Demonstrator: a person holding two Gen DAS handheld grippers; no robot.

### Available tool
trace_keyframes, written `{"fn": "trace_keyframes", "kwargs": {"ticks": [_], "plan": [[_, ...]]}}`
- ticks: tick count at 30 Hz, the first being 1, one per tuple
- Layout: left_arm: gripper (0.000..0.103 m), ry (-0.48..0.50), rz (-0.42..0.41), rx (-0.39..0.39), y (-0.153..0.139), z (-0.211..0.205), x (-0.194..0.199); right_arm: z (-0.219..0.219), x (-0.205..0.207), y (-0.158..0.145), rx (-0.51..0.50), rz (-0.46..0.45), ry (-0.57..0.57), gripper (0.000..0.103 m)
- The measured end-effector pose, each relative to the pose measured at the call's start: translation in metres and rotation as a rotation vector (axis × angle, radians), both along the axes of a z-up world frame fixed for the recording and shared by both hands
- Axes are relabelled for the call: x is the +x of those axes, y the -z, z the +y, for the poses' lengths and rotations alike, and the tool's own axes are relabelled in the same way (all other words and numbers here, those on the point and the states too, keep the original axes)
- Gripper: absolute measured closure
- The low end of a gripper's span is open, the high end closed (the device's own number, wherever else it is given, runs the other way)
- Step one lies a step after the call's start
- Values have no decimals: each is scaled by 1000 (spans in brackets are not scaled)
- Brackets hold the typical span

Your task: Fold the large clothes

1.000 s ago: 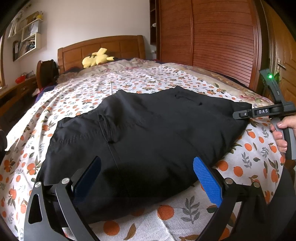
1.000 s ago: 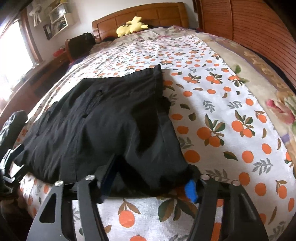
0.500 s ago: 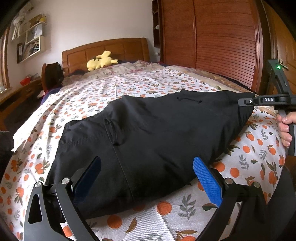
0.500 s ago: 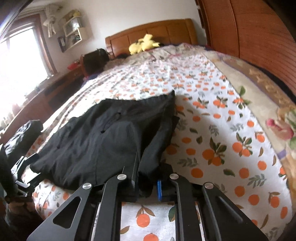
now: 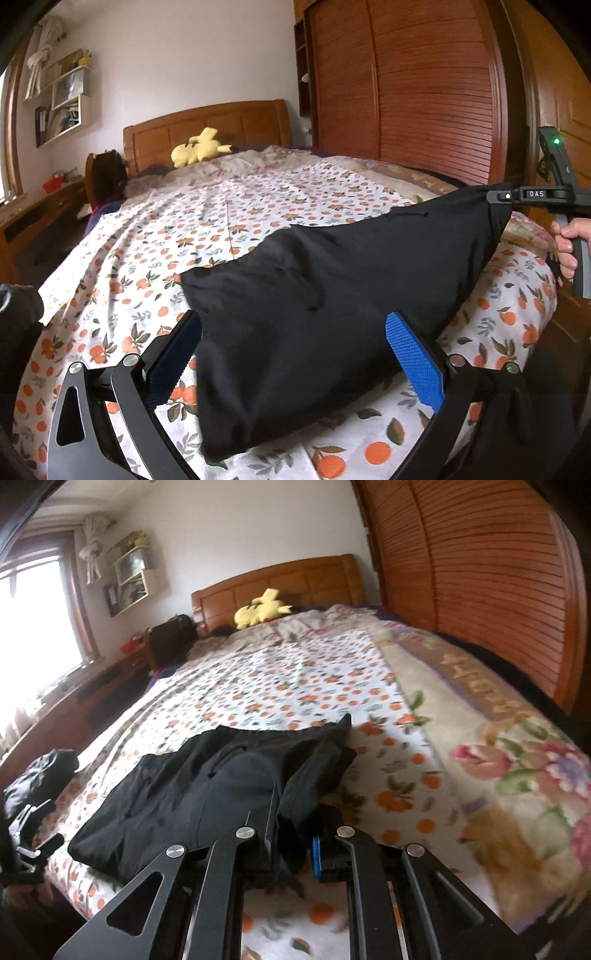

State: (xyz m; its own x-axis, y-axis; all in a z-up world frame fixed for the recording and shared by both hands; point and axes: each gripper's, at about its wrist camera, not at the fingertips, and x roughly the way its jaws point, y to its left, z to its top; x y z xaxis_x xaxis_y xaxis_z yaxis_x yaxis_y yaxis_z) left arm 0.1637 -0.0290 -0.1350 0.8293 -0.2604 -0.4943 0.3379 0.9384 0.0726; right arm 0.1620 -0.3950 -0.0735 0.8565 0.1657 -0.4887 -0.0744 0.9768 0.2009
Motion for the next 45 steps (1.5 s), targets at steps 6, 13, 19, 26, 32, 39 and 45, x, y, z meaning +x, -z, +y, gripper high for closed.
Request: {"fn": "trace_keyframes", "kwargs": {"ticks": [6,13,19,26,32,39,45], "plan": [[3,19,-6,2,-6,-7,-11,-13,-17,-1,-41,21,18,92],[3,11,-13,-7,-10,-3,-14,9,-15,-4,-130,30,12,92],[3,-7,-20,-15,-13,9,-17,64,-14,-44,-224,-67,-86,92],[3,-45,-25,-21,-16,32,-23,162,-2,-76,-270,-150,-286,92],[3,-101,-24,-27,-16,64,-33,250,6,-66,-287,-146,-456,93],[3,-164,-20,-52,-16,105,-43,307,15,-14,-287,-11,-563,87],[3,-177,-34,-73,-22,117,-48,309,7,-17,-270,0,-570,61]]}}
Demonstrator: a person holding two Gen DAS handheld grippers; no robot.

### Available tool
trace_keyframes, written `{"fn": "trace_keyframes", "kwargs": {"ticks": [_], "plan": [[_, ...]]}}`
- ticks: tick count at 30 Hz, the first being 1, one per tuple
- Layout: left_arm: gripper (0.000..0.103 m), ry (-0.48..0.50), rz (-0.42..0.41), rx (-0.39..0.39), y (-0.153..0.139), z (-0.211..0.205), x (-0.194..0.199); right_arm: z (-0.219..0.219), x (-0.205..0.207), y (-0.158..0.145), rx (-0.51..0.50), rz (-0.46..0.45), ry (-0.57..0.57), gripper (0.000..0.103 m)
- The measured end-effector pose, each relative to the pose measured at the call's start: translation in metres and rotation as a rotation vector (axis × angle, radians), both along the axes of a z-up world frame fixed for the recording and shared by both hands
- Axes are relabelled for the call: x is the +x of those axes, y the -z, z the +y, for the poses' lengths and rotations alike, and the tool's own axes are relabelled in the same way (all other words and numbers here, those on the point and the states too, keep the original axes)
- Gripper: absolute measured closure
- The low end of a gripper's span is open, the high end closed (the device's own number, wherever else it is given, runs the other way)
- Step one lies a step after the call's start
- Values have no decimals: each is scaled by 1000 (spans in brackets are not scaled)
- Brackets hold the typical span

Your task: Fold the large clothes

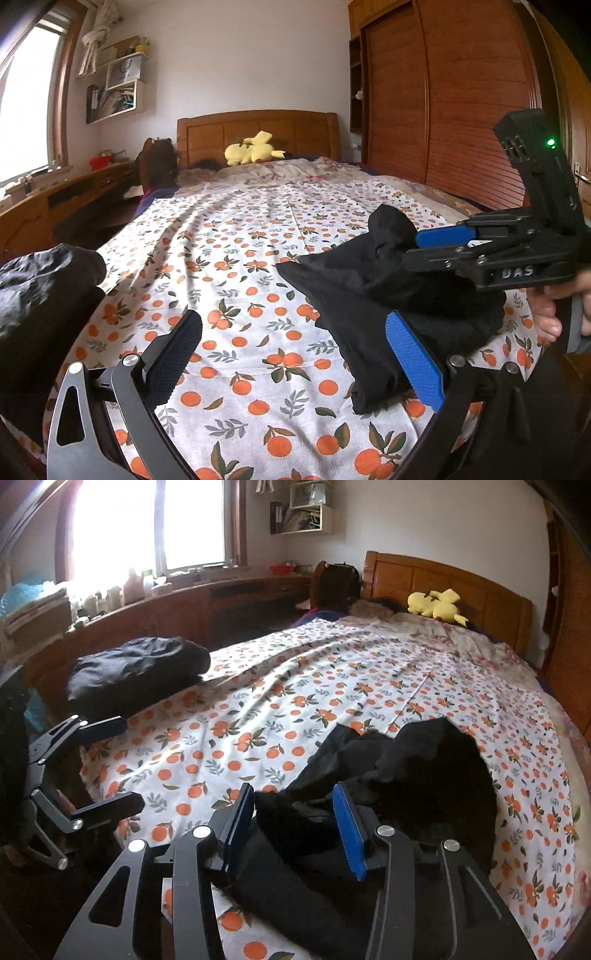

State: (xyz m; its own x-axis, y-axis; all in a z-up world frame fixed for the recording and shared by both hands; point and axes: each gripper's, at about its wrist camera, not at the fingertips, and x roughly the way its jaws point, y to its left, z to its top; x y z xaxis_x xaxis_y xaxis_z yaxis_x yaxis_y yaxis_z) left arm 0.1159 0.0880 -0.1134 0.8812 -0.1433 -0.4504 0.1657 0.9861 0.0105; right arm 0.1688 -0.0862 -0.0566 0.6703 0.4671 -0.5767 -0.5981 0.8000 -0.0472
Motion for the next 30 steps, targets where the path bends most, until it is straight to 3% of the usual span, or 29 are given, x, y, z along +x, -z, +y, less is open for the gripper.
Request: {"fn": "trace_keyframes", "kwargs": {"ticks": [6,11,15,23,30], "plan": [[3,15,-9,0,-4,-10,1,-19,-7,-26,6,-56,30,61],[3,35,-8,8,-4,-24,6,-41,-1,-23,-20,-64,89,62],[3,53,-7,10,-3,-35,11,-59,7,-1,-63,-23,144,68],[3,85,2,14,0,-54,20,-72,11,60,-72,152,141,69],[3,116,52,20,16,-71,36,-71,5,73,-60,145,148,69]]}}
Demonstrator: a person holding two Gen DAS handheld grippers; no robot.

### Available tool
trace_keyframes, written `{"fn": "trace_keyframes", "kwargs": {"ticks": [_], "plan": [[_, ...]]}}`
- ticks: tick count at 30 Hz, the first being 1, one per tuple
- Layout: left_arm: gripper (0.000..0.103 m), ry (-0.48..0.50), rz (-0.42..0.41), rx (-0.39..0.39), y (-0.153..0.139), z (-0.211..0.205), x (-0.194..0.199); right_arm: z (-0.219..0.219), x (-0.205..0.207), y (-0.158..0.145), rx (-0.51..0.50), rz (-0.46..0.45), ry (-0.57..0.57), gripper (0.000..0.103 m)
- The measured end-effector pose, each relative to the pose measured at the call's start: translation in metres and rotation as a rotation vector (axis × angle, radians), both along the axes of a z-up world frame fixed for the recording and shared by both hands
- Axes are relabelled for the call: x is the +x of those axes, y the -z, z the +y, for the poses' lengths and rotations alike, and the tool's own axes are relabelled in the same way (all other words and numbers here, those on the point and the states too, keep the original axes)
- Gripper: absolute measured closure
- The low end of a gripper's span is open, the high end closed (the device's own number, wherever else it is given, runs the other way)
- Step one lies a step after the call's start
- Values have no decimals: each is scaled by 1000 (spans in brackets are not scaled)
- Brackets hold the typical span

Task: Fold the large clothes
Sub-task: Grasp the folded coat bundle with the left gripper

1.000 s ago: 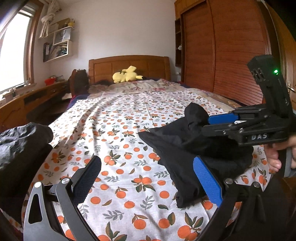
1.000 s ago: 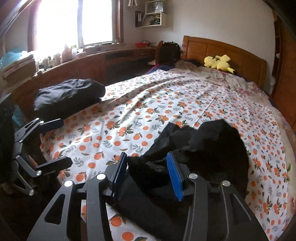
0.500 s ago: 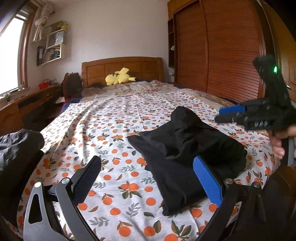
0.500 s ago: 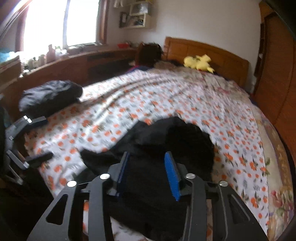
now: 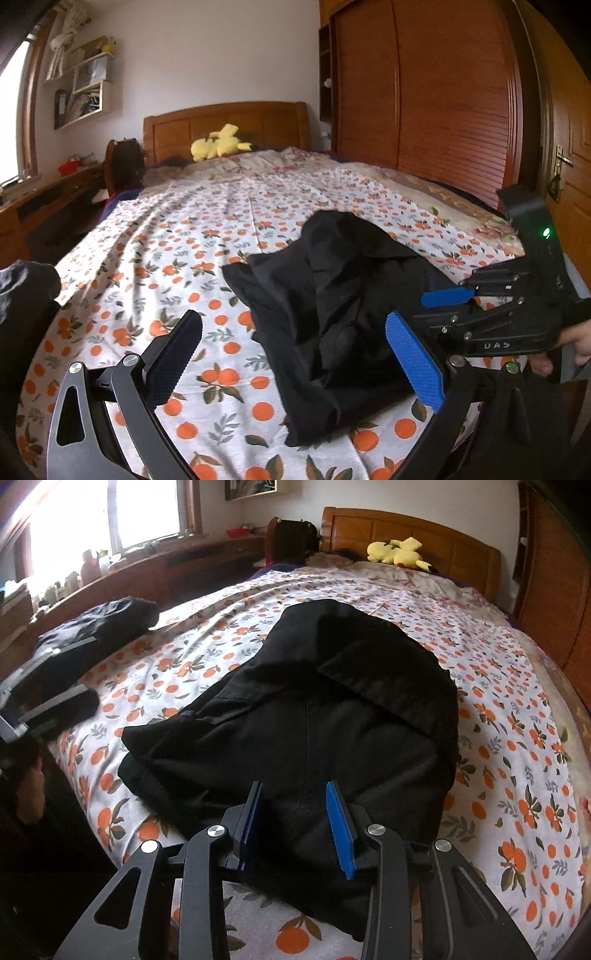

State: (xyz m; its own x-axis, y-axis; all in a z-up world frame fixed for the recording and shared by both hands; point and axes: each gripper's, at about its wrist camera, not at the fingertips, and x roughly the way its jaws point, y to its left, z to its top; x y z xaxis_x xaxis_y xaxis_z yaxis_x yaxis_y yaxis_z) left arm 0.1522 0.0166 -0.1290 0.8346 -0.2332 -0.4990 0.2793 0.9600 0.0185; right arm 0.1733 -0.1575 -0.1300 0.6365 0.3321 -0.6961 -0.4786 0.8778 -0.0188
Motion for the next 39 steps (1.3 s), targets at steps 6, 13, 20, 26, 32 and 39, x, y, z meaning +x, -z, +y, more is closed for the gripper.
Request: {"fn": "trace_keyframes", "kwargs": {"ticks": [6,13,20,26,32,39], "plan": [[11,31,63,-4,18,-10,16,-4,-4,-5,11,-18,-4,70],[38,92,142,5,35,-21,25,-20,-10,-18,9,-57,22,59],[90,144,222,-30,46,-22,29,-42,-3,-22,20,-56,76,59],[97,163,197,-64,34,-14,20,-44,-3,-23,29,-56,79,59],[98,133,132,-100,8,14,-2,-35,-9,-29,45,-68,40,59],[97,73,167,-55,20,36,-13,-20,-10,-21,52,-44,-11,59]]}}
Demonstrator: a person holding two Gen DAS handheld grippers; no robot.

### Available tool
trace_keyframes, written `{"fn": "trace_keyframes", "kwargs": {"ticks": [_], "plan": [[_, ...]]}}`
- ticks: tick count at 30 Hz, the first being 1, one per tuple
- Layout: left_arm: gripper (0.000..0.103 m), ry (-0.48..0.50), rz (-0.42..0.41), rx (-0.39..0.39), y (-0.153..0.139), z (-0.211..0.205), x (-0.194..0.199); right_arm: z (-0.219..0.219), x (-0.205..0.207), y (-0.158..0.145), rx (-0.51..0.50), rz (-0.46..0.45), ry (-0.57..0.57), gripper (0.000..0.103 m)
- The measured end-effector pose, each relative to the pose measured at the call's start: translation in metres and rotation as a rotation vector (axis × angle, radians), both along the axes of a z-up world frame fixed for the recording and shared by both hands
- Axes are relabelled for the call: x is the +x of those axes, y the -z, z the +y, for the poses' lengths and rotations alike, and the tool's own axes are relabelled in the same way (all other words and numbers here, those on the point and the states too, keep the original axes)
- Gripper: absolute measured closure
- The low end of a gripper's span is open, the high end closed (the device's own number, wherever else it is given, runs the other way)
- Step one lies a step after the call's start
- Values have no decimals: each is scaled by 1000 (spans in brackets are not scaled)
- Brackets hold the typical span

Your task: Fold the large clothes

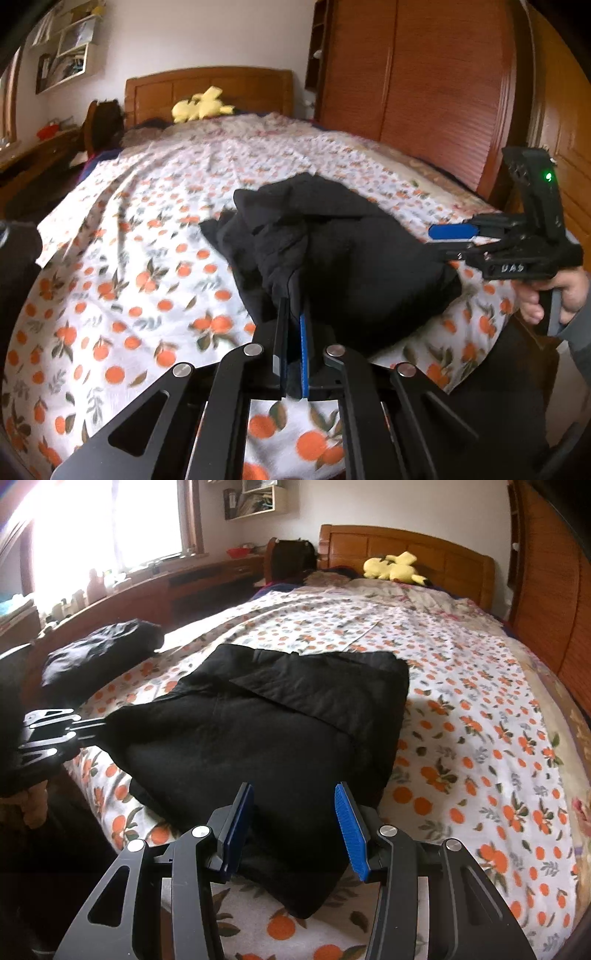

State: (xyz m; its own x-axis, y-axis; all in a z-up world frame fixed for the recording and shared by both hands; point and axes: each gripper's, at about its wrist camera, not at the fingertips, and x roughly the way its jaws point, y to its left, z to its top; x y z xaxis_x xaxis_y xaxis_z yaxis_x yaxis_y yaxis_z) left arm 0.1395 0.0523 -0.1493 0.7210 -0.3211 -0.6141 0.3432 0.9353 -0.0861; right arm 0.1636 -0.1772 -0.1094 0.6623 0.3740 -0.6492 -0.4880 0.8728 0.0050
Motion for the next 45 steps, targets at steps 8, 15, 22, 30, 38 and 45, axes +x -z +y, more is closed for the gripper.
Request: {"fn": "trace_keyframes", "kwargs": {"ticks": [8,15,22,30,38,45], "plan": [[97,-9,75,73,28,1,5,16,10,33,-65,46,-13,58],[97,-26,73,96,32,-2,8,0,25,0,-57,-1,-5,58],[95,-41,68,84,34,-2,5,-17,96,-5,-39,9,40,49],[72,-130,39,70,32,8,-8,-19,173,14,-3,78,60,32],[65,-235,44,29,34,22,-34,-20,207,33,26,165,41,20],[60,-183,66,2,39,8,-28,-27,218,47,101,248,41,18]]}}
